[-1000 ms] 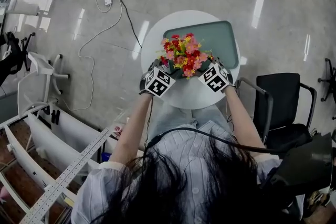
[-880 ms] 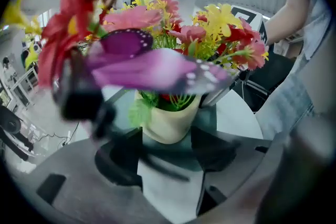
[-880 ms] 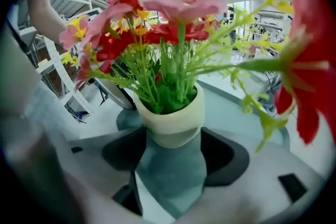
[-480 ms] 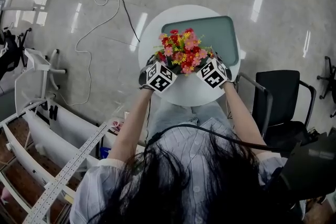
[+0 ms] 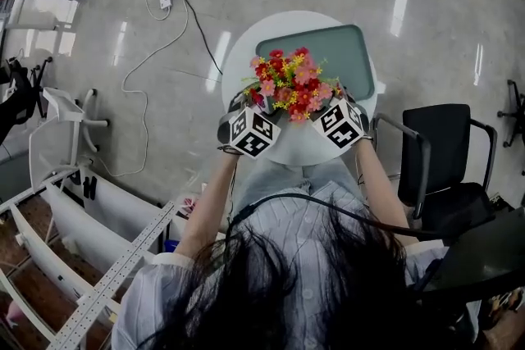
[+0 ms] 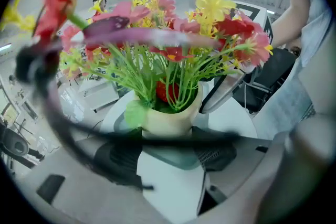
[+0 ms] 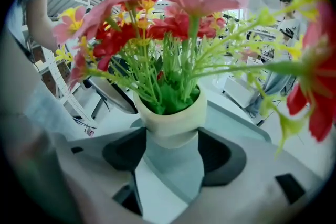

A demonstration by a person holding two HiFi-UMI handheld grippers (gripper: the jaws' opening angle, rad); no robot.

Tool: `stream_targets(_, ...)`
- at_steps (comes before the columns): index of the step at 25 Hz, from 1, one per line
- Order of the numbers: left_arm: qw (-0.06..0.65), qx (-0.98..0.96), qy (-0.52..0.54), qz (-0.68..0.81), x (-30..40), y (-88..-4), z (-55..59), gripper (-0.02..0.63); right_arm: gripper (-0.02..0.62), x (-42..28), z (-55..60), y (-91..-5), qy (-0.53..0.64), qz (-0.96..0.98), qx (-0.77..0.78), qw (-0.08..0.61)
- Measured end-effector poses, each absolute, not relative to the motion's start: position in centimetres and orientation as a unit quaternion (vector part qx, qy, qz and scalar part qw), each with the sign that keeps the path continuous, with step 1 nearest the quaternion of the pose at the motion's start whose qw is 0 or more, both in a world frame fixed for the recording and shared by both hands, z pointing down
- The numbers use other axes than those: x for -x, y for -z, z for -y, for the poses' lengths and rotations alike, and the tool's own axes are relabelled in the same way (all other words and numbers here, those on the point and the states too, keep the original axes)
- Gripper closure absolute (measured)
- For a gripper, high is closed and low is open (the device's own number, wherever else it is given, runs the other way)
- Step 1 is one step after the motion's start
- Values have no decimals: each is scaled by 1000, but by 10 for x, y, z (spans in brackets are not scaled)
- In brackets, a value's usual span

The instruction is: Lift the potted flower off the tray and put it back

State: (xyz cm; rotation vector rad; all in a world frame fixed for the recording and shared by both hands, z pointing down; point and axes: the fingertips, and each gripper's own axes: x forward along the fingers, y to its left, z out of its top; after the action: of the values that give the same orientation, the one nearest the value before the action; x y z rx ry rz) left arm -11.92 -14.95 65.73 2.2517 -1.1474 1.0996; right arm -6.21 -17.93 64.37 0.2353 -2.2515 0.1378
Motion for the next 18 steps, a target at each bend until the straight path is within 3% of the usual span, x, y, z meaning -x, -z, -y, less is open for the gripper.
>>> stream_targets(18,100,-847,-373,366,106,-572,122,322,299,45,140,-561,-42,900,-202,385)
